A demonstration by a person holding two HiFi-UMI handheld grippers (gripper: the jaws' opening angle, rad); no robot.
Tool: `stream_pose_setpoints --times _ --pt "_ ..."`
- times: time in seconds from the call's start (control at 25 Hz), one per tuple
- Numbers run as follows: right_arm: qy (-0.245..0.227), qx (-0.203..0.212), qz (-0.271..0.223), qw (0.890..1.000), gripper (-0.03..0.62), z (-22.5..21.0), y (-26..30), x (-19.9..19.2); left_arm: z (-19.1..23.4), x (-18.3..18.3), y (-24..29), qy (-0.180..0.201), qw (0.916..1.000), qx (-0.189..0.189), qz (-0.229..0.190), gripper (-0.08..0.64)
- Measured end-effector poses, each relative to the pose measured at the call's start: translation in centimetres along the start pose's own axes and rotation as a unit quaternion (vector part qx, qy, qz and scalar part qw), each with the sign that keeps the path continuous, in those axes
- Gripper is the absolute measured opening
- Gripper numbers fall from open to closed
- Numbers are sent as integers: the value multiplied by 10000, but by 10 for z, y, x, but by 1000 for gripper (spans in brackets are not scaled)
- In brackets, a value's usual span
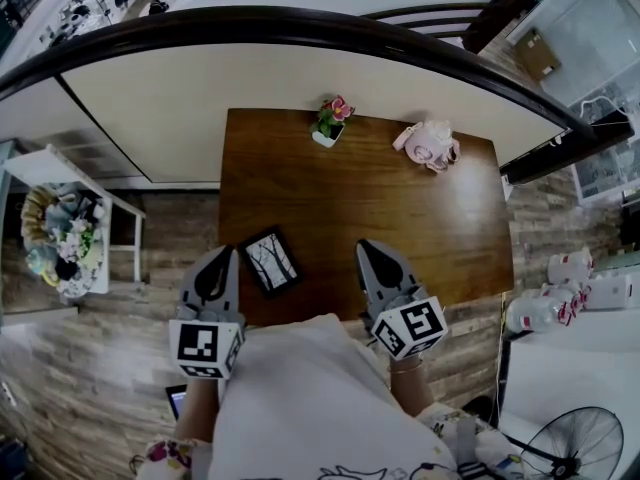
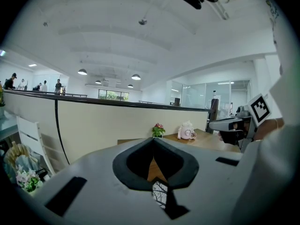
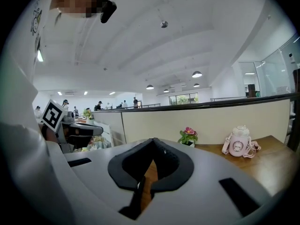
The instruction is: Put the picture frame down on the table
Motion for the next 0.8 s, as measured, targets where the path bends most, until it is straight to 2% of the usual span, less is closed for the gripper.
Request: stream_pose_setpoints --times 0.8 --pt "52 17 199 9998 0 -1 13 -9 9 -6 0 -8 9999 94 84 5"
Point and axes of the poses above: the fingertips, and each gripper's own axes: y forward along the fingers, z to its left, x out of its top, the point moved 3 cm from there along -y, backward along the fingers, and after that the axes turned 10 degrees about -z, right-handed, at the moved point
